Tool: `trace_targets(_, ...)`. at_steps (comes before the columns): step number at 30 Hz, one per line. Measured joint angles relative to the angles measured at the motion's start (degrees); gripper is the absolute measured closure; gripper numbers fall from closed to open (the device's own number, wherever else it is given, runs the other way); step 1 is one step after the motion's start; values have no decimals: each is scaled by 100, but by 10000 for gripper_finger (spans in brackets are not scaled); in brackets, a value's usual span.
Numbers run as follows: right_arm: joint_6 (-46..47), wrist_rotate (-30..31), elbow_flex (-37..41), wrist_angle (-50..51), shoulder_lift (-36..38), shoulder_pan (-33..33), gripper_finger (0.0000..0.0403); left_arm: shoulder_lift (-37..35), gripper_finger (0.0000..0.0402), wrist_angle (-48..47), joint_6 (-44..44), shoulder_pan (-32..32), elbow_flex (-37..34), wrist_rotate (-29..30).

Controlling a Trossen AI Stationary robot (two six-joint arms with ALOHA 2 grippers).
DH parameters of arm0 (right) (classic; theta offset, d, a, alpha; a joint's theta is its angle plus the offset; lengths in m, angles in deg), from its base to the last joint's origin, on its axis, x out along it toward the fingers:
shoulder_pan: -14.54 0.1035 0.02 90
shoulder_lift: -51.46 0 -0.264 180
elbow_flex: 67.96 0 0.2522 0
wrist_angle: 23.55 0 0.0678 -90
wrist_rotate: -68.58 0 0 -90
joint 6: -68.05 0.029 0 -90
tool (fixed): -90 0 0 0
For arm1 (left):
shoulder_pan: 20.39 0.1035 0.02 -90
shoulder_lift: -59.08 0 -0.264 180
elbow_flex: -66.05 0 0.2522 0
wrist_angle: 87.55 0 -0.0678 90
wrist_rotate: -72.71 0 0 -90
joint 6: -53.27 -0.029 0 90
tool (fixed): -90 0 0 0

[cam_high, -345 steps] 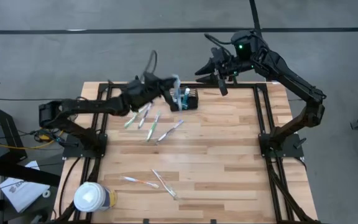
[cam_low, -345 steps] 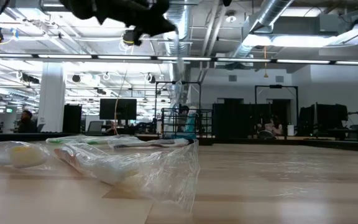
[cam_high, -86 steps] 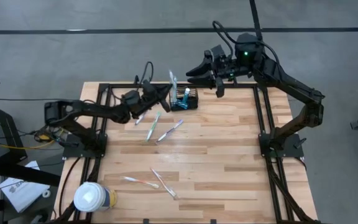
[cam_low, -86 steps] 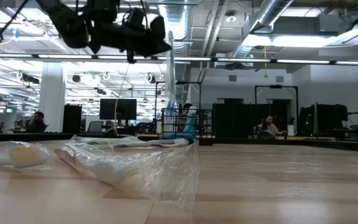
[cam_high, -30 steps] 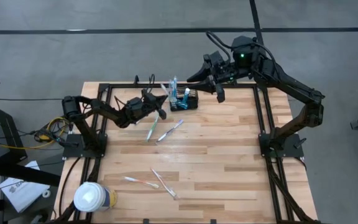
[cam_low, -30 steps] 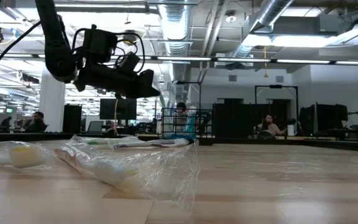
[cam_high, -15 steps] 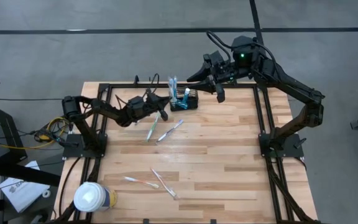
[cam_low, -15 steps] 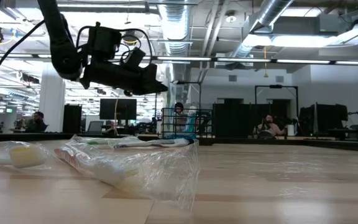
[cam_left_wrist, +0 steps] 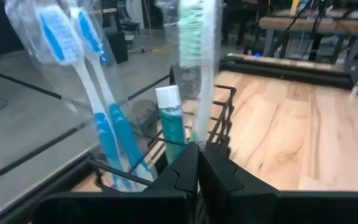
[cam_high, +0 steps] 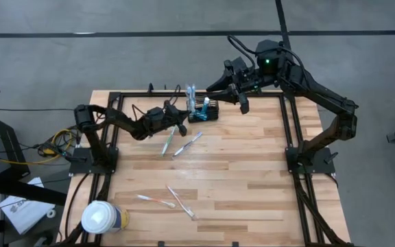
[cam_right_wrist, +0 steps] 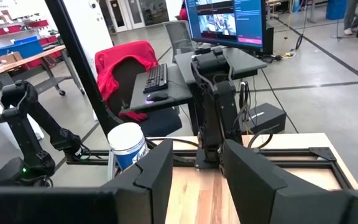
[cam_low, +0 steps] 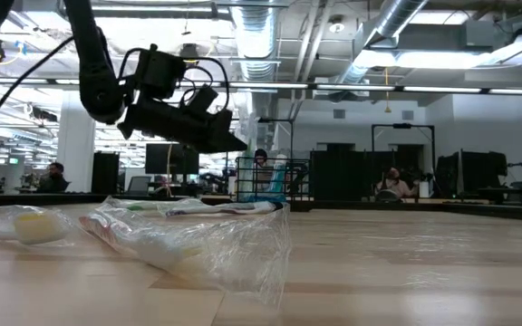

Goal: Pick & Place toothbrushing station
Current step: Put the top green toothbrush into the black wire organizer

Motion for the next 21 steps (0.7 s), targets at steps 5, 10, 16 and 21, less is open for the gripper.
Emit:
trace_targets(5, -1, 0, -1, 17, 2, 0, 269, 375, 402, 653, 191, -27, 2, 0)
trace_targets(10, -12, 0, 0, 27, 2, 0, 269, 438, 394, 804, 170, 6, -2, -350)
trace_targets(16, -10, 2, 0, 13, 2, -15, 269, 438, 331, 764, 197, 6, -2, -654)
trace_targets(21, -9, 4, -1, -2, 1, -15, 269, 438, 243, 770, 234, 51, -2, -640)
